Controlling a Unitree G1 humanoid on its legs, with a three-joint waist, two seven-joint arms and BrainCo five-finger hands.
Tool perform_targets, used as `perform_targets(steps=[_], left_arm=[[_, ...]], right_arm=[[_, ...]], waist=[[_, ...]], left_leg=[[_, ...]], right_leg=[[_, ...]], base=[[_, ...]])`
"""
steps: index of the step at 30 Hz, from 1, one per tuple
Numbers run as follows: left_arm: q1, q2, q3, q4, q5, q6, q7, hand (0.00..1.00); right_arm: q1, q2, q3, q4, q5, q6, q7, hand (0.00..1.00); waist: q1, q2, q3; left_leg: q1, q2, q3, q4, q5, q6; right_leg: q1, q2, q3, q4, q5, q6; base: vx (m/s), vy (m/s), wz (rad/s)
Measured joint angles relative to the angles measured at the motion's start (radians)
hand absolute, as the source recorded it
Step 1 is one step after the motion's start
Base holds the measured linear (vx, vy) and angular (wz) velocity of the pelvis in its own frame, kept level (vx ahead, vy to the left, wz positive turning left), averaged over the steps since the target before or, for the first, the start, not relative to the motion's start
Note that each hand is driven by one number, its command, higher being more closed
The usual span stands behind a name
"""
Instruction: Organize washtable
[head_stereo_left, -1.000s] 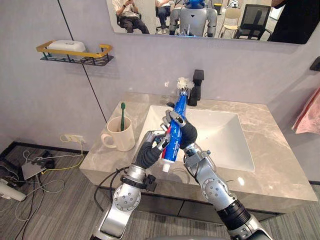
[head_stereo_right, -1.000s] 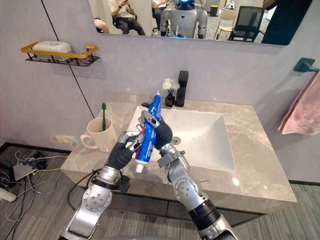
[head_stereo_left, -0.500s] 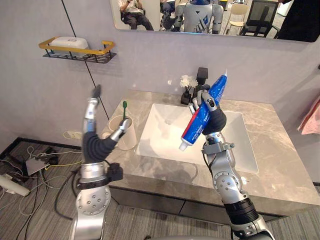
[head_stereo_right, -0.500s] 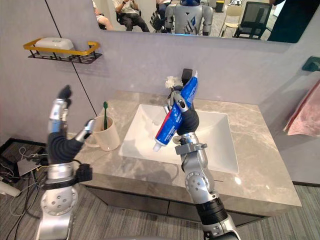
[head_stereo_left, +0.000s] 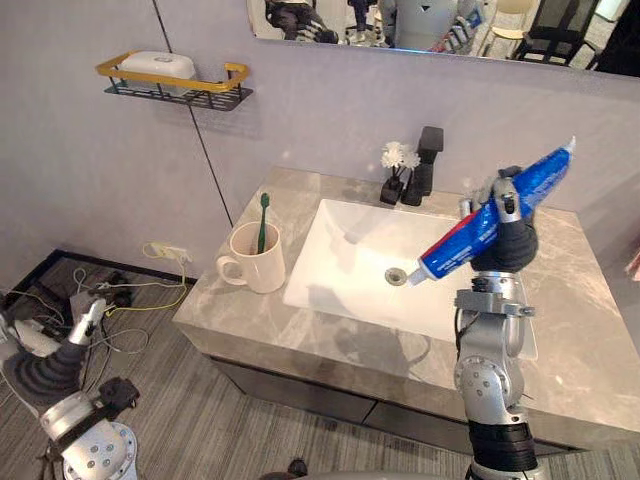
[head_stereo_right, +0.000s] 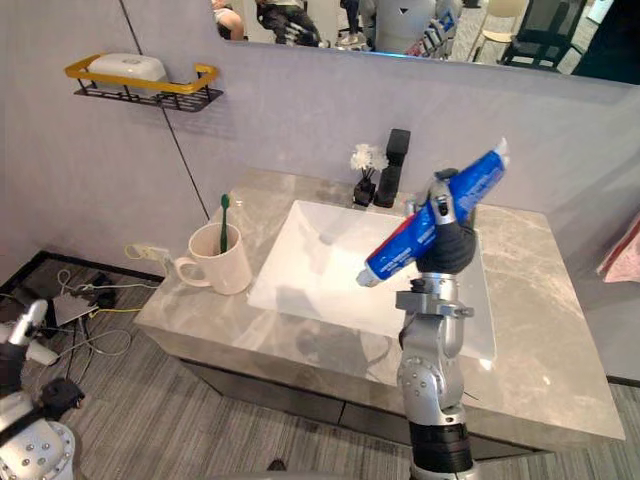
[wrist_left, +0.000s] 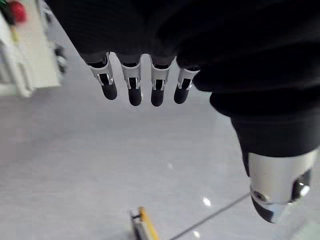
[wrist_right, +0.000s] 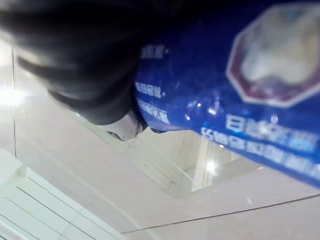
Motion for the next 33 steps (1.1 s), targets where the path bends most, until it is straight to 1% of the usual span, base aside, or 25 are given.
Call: perform_targets(steps=[3, 6, 8, 10, 12, 14, 15, 18, 20, 21, 22, 25, 26, 29, 31, 33], left_arm=[[0.017, -0.012, 0.004, 0.099, -0.026, 0.019, -0.032, 0.0], [0.016, -0.013, 0.004, 0.263, -0.06, 0.041, -0.082, 0.0], [0.01, -0.013, 0.003, 0.378, -0.061, 0.058, -0.11, 0.0], [0.006, -0.014, -0.008, 0.471, -0.062, 0.07, -0.122, 0.0], [0.006, -0.013, -0.028, 0.559, -0.062, 0.074, -0.14, 0.0], [0.0, -0.012, -0.078, 0.681, -0.062, 0.077, -0.162, 0.0], [-0.002, -0.012, -0.093, 0.709, -0.061, 0.078, -0.166, 0.0], [-0.026, -0.011, -0.183, 0.853, -0.059, 0.097, -0.204, 0.0], [-0.043, -0.009, -0.218, 0.906, -0.058, 0.1, -0.216, 0.0], [-0.054, -0.005, -0.242, 0.933, -0.047, 0.1, -0.244, 0.0], [-0.057, -0.001, -0.244, 0.938, -0.046, 0.1, -0.246, 0.0], [-0.086, 0.041, -0.301, 0.984, -0.031, 0.1, -0.272, 0.0], [-0.086, 0.057, -0.32, 0.99, -0.016, 0.1, -0.275, 0.0], [-0.101, 0.072, -0.323, 1.021, -0.004, 0.1, -0.284, 0.0], [-0.114, 0.118, -0.399, 1.052, -0.001, 0.1, -0.288, 0.0], [-0.122, 0.129, -0.414, 1.068, 0.0, 0.101, -0.29, 0.0]], right_arm=[[0.002, 0.0, -0.009, 0.0, -0.006, 0.0, -0.002, 1.0], [0.007, 0.001, -0.008, 0.0, -0.016, 0.0, -0.002, 1.0], [0.017, 0.003, -0.006, 0.0, -0.023, 0.0, -0.002, 1.0], [0.031, 0.008, -0.006, 0.0, -0.023, 0.0, -0.003, 1.0], [0.035, 0.008, -0.001, 0.001, -0.023, 0.0, -0.005, 1.0], [0.035, 0.008, 0.004, 0.001, -0.024, 0.0, -0.005, 1.0], [0.035, 0.008, 0.01, 0.001, -0.025, 0.0, -0.005, 1.0], [0.036, 0.007, 0.041, 0.015, -0.026, 0.0, -0.007, 1.0], [0.036, 0.007, 0.055, 0.024, -0.029, 0.0, -0.007, 1.0], [0.037, 0.007, 0.076, 0.03, -0.04, 0.0, -0.007, 1.0], [0.037, 0.007, 0.079, 0.031, -0.044, 0.0, -0.007, 1.0], [0.042, 0.007, 0.089, 0.043, -0.051, 0.0, -0.002, 1.0], [0.042, 0.007, 0.089, 0.043, -0.053, 0.0, -0.002, 1.0], [0.042, 0.007, 0.091, 0.043, -0.054, 0.0, -0.002, 1.0], [0.042, -0.001, 0.101, 0.043, -0.054, 0.0, -0.002, 1.0], [0.042, -0.015, 0.12, 0.043, -0.054, 0.0, -0.001, 1.0]], waist=[[0.0, 0.0, 0.0], [0.0, 0.0, 0.0], [0.0, 0.0, 0.0], [0.0, -0.001, 0.0], [0.0, -0.001, 0.0], [-0.001, -0.001, -0.001], [-0.001, -0.002, -0.001], [-0.002, -0.005, -0.002], [-0.002, -0.006, -0.001], [-0.002, -0.009, 0.0], [-0.002, -0.009, -0.001], [-0.003, -0.016, 0.005], [-0.003, -0.02, 0.007], [-0.003, -0.025, 0.01], [-0.002, -0.027, 0.011], [-0.002, -0.029, 0.012]], left_leg=[[-0.001, 0.0, -0.002, 0.0, 0.0, 0.0], [-0.004, 0.0, -0.007, 0.0, 0.0, 0.0], [-0.007, -0.001, -0.013, 0.0, 0.0, 0.0], [-0.01, -0.003, -0.019, 0.0, 0.0, 0.0], [-0.013, -0.005, -0.024, 0.0, 0.001, 0.0], [-0.011, -0.008, -0.028, 0.0, 0.001, 0.0], [-0.007, -0.009, -0.029, 0.0, 0.003, 0.001], [-0.005, -0.013, -0.031, 0.0, 0.006, 0.003], [-0.003, -0.013, -0.032, 0.0, 0.007, 0.003], [0.0, -0.013, -0.033, 0.0, 0.007, 0.004], [0.0, -0.013, -0.033, 0.0, 0.007, 0.004], [0.001, -0.014, -0.048, 0.0, 0.007, 0.004], [0.001, -0.014, -0.05, 0.0, 0.008, 0.003], [0.001, -0.016, -0.051, 0.0, 0.009, 0.006], [-0.008, -0.016, -0.053, 0.0, 0.009, 0.005], [-0.008, -0.016, -0.053, 0.0, 0.009, 0.005]], right_leg=[[0.0, -0.001, -0.002, 0.001, -0.001, -0.001], [-0.001, 0.0, -0.008, 0.002, -0.002, -0.001], [-0.001, -0.001, -0.015, 0.002, -0.002, -0.001], [-0.001, -0.002, -0.022, 0.002, -0.003, 0.0], [-0.002, -0.004, -0.026, 0.002, -0.004, 0.001], [-0.001, -0.007, -0.029, 0.002, -0.005, 0.002], [-0.001, -0.008, -0.03, 0.002, -0.005, 0.002], [-0.001, -0.012, -0.031, 0.006, -0.005, 0.003], [-0.002, -0.013, -0.032, 0.013, -0.009, 0.003], [-0.001, -0.014, -0.032, 0.02, -0.012, 0.004], [-0.001, -0.014, -0.032, 0.021, -0.013, 0.004], [-0.002, -0.019, -0.045, 0.042, -0.026, 0.006], [-0.003, -0.02, -0.047, 0.047, -0.027, 0.007], [-0.003, -0.023, -0.048, 0.049, -0.027, 0.007], [-0.004, -0.023, -0.046, 0.049, -0.027, 0.007], [-0.004, -0.022, -0.045, 0.048, -0.027, 0.007]], base=[[-0.02, -0.001, 0.02], [-0.03, -0.006, 0.05], [-0.01, -0.004, 0.08], [0.0, -0.003, 0.1], [0.01, 0.0, 0.08], [0.02, 0.006, 0.05], [0.03, 0.008, 0.03], [0.0, 0.0, 0.0], [-0.02, 0.0, 0.01], [-0.04, -0.001, 0.02], [-0.04, -0.004, 0.04], [-0.04, -0.007, 0.12], [-0.04, -0.001, 0.12], [-0.01, 0.001, 0.01], [-0.04, -0.002, 0.01], [0.0, 0.0, 0.0]])
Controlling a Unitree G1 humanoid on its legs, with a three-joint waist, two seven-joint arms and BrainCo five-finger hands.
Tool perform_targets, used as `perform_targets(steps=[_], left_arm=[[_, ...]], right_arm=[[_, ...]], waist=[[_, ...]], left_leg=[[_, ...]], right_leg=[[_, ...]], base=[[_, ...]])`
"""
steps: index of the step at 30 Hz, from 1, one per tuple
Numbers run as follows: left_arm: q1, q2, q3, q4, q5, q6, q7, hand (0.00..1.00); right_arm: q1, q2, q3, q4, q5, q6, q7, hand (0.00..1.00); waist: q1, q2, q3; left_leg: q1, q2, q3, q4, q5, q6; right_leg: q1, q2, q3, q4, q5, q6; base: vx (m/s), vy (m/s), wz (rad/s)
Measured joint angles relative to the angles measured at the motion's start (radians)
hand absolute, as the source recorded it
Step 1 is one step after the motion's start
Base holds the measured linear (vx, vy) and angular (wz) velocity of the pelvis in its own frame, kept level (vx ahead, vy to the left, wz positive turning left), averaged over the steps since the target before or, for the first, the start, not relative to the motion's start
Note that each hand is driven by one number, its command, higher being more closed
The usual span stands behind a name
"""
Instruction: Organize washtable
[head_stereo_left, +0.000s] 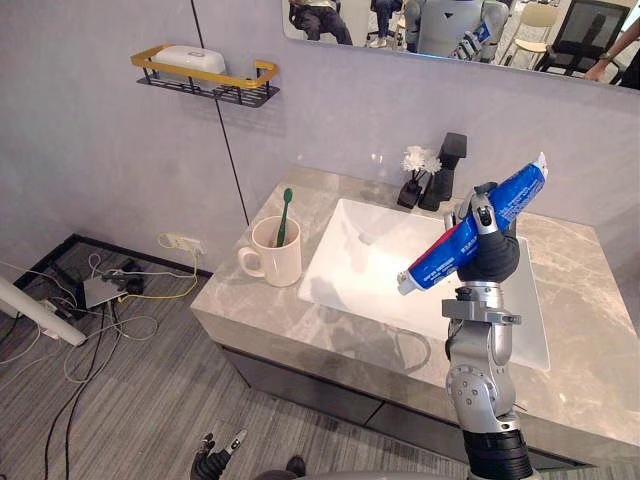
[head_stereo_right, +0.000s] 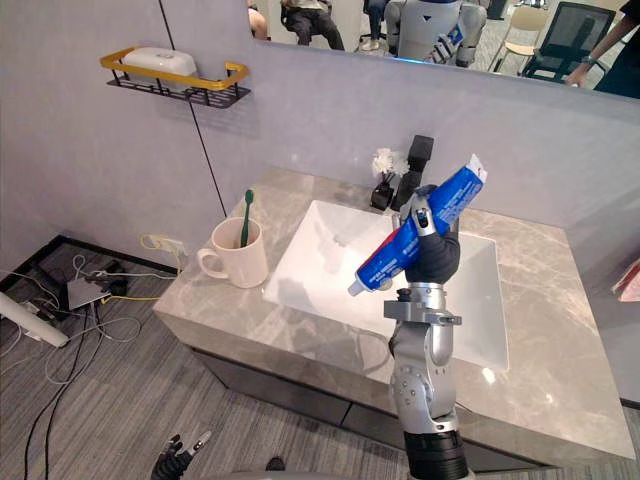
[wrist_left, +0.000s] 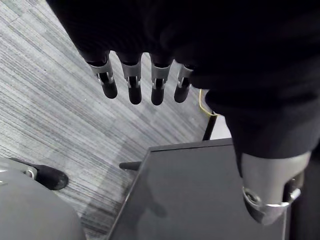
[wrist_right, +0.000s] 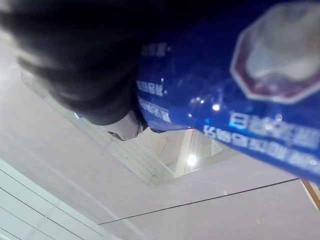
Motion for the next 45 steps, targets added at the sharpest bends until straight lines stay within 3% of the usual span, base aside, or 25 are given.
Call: perform_targets(steps=[11, 16, 21, 23, 28, 33, 37, 39, 45], left_arm=[[-0.02, 0.049, -0.076, 0.038, 0.026, -0.002, -0.001, 0.0], [-0.023, 0.062, -0.094, 0.052, 0.026, -0.002, -0.001, 0.0], [-0.026, 0.065, -0.104, 0.052, 0.028, -0.003, -0.001, 0.0], [-0.028, 0.068, -0.107, 0.054, 0.028, -0.004, -0.001, 0.0], [-0.029, 0.084, -0.135, 0.056, 0.028, -0.006, -0.001, 0.0], [-0.03, 0.089, -0.142, 0.056, 0.029, -0.007, -0.001, 0.0], [-0.03, 0.09, -0.146, 0.056, 0.029, -0.008, 0.0, 0.0], [-0.042, 0.099, -0.172, 0.055, 0.029, -0.008, 0.0, 0.0], [-0.051, 0.103, -0.179, 0.054, 0.034, -0.009, 0.0, 0.0]], right_arm=[[-0.033, -0.01, 0.015, 0.0, -0.089, 0.0, -0.032, 1.0], [-0.106, -0.018, 0.08, 0.0, -0.168, 0.0, -0.065, 1.0], [-0.207, -0.017, 0.124, 0.03, -0.272, 0.0, -0.094, 1.0], [-0.253, -0.018, 0.141, 0.049, -0.314, 0.0, -0.111, 1.0], [-0.343, -0.017, 0.166, 0.096, -0.391, 0.0, -0.136, 1.0], [-0.436, -0.017, 0.209, 0.145, -0.475, 0.001, -0.173, 1.0], [-0.516, -0.007, 0.234, 0.209, -0.511, 0.004, -0.186, 1.0], [-0.545, -0.005, 0.239, 0.241, -0.528, 0.005, -0.203, 1.0], [-0.619, 0.006, 0.24, 0.323, -0.559, 0.013, -0.222, 1.0]], waist=[[0.003, -0.014, 0.007], [0.008, -0.02, 0.009], [0.031, -0.022, 0.01], [0.053, -0.026, 0.014], [0.058, -0.033, 0.024], [0.083, -0.039, 0.03], [0.09, -0.038, 0.031], [0.109, -0.038, 0.038], [0.114, -0.039, 0.059]], left_leg=[[-0.01, 0.004, -0.002, 0.0, 0.0, 0.0], [-0.021, 0.004, -0.01, 0.0, 0.0, 0.0], [-0.029, 0.002, -0.03, 0.0, 0.002, -0.001], [-0.031, 0.002, -0.035, 0.0, 0.003, -0.002], [-0.044, 0.002, -0.058, 0.0, 0.011, -0.006], [-0.054, 0.003, -0.065, 0.0, 0.013, -0.008], [-0.062, 0.003, -0.073, 0.0, 0.018, -0.007], [-0.063, 0.003, -0.074, 0.0, 0.018, -0.007], [-0.08, 0.002, -0.088, 0.0, 0.023, -0.009]], right_leg=[[-0.007, 0.005, 0.0, -0.003, 0.0, 0.0], [-0.016, 0.007, -0.005, -0.002, 0.0, 0.0], [-0.016, 0.012, -0.015, -0.003, -0.001, -0.001], [-0.016, 0.013, -0.019, -0.003, -0.002, -0.002], [-0.016, 0.013, -0.04, -0.002, -0.005, -0.004], [-0.018, 0.014, -0.055, -0.002, -0.007, -0.007], [-0.022, 0.015, -0.064, -0.002, -0.007, -0.007], [-0.022, 0.015, -0.065, -0.002, -0.008, -0.007], [-0.031, 0.016, -0.079, -0.002, -0.008, -0.007]], base=[[0.0, 0.0, 0.0], [0.0, -0.004, 0.03], [0.0, -0.013, 0.1], [-0.01, -0.012, 0.07], [-0.02, -0.014, 0.15], [-0.02, -0.012, 0.08], [-0.01, -0.009, 0.06], [0.0, 0.0, 0.0], [-0.02, -0.01, 0.08]])
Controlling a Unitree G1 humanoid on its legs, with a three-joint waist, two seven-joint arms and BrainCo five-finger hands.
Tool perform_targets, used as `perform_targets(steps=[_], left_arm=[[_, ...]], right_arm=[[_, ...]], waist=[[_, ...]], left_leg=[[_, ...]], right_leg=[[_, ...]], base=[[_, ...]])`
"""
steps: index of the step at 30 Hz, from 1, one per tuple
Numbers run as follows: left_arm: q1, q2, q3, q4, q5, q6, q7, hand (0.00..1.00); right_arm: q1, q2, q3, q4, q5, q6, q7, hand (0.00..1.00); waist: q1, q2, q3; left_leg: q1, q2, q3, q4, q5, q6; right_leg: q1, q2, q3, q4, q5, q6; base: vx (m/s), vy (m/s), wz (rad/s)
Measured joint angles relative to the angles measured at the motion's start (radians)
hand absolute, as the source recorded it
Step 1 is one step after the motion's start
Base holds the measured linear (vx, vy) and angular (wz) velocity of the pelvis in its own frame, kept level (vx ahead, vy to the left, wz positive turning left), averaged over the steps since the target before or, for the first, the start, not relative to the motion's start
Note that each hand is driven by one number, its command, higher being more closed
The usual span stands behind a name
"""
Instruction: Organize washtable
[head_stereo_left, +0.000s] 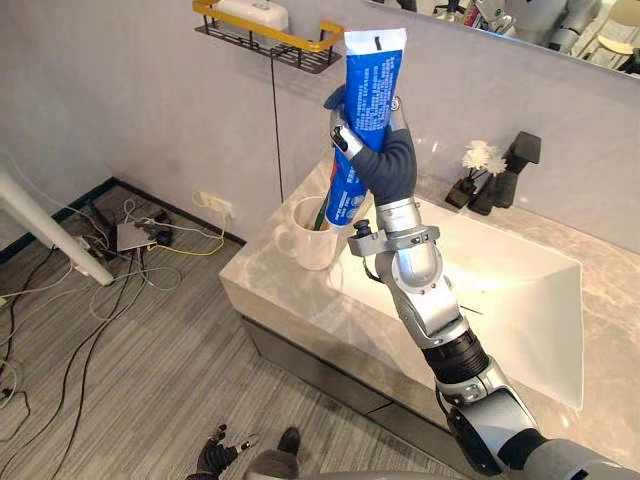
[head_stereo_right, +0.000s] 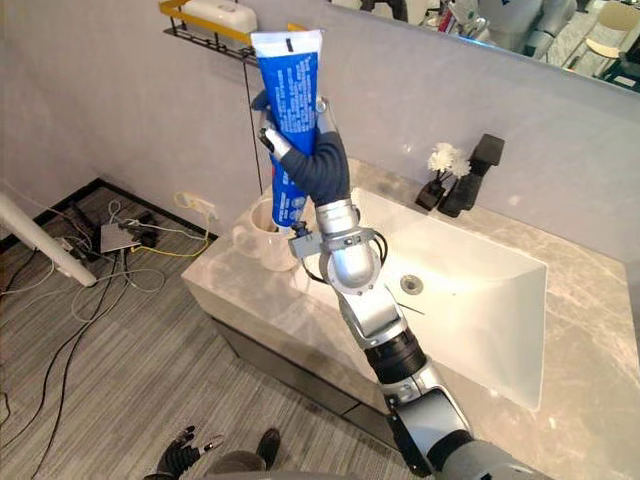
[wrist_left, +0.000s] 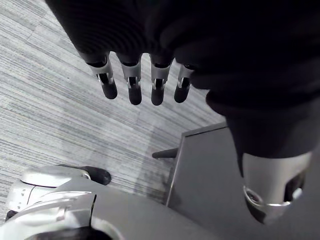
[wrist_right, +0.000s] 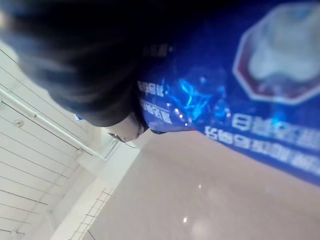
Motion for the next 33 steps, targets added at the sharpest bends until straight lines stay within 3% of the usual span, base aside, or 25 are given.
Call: perform_targets(steps=[6, 17, 25, 33], left_arm=[[-0.002, 0.003, -0.011, -0.006, 0.008, 0.0, 0.002, 0.0], [-0.019, 0.01, -0.034, -0.007, 0.083, -0.005, 0.008, 0.0], [-0.039, 0.023, -0.08, -0.006, 0.13, -0.028, 0.025, 0.0], [-0.049, 0.033, -0.103, -0.007, 0.147, -0.041, 0.031, 0.0]], right_arm=[[-0.06, -0.002, -0.001, 0.084, -0.047, 0.031, -0.039, 1.0], [-0.14, -0.003, -0.013, 0.164, -0.14, 0.043, -0.107, 1.0], [-0.187, -0.019, -0.013, 0.237, -0.21, 0.066, -0.116, 1.0], [-0.203, -0.039, -0.009, 0.285, -0.263, 0.081, -0.147, 1.0]], waist=[[0.013, 0.001, 0.003], [0.031, 0.009, 0.032], [0.052, 0.024, 0.064], [0.053, 0.026, 0.07]], left_leg=[[-0.008, -0.001, -0.007, 0.0, 0.004, 0.0], [-0.023, -0.001, -0.026, 0.0, 0.007, -0.004], [-0.03, 0.002, -0.031, 0.0, 0.008, -0.006], [-0.055, -0.005, -0.053, 0.007, 0.021, -0.009]], right_leg=[[-0.001, 0.004, -0.01, -0.005, 0.0, 0.0], [-0.002, 0.013, -0.03, -0.012, 0.0, 0.0], [-0.005, 0.014, -0.035, -0.013, -0.001, -0.002], [-0.023, 0.014, -0.055, -0.013, -0.002, -0.002]], base=[[0.01, -0.011, 0.05], [-0.01, -0.014, 0.05], [0.0, -0.001, 0.01], [0.01, -0.002, 0.1]])
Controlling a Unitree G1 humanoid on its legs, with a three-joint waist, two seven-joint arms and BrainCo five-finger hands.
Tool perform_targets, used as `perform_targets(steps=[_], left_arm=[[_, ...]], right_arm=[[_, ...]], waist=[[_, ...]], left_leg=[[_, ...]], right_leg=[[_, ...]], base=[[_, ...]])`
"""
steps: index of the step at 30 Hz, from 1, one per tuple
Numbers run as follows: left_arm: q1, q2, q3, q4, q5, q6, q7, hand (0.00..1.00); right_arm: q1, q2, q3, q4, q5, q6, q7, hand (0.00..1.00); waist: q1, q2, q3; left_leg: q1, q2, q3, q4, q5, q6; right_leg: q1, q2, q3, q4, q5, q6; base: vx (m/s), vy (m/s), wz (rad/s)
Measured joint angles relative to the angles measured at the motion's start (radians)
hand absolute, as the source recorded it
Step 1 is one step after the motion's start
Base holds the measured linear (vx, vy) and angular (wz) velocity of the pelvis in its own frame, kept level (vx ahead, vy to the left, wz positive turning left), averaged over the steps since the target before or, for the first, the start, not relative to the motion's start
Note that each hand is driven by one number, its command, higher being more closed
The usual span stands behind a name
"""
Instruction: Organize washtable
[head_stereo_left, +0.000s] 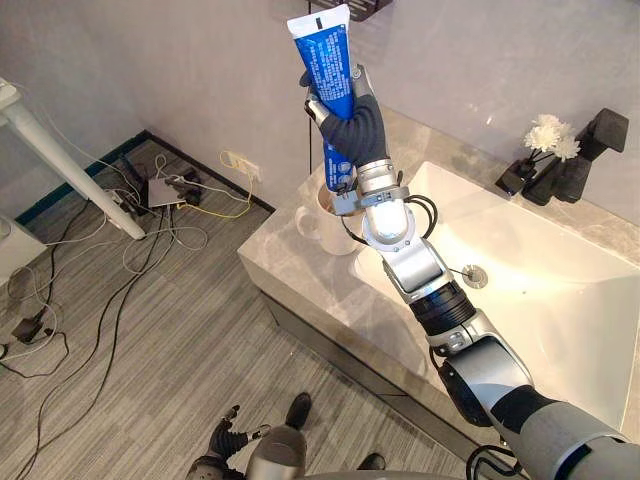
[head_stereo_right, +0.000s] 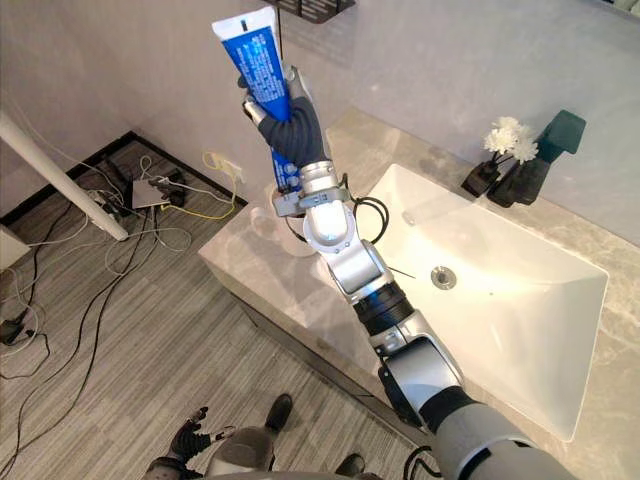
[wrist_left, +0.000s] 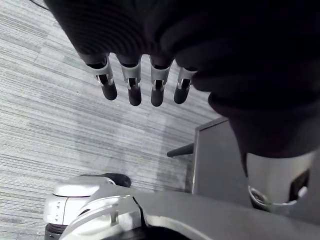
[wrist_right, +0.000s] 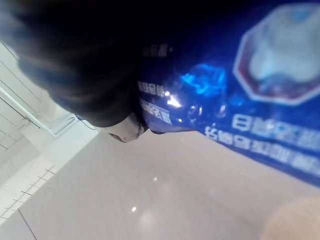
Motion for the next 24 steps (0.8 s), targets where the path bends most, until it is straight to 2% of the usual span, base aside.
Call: perform_targets(steps=[24], left_arm=[[-0.012, 0.004, -0.034, -0.001, 0.003, -0.001, 0.026, 0.0]], right_arm=[[0.003, 0.017, 0.001, 0.02, -0.009, -0.003, -0.001, 1.0]], waist=[[-0.003, 0.018, 0.012]], left_leg=[[-0.019, 0.006, 0.001, -0.002, 0.004, -0.004]], right_leg=[[-0.013, -0.003, -0.005, 0.01, -0.009, -0.002]], base=[[-0.01, -0.001, 0.02]])
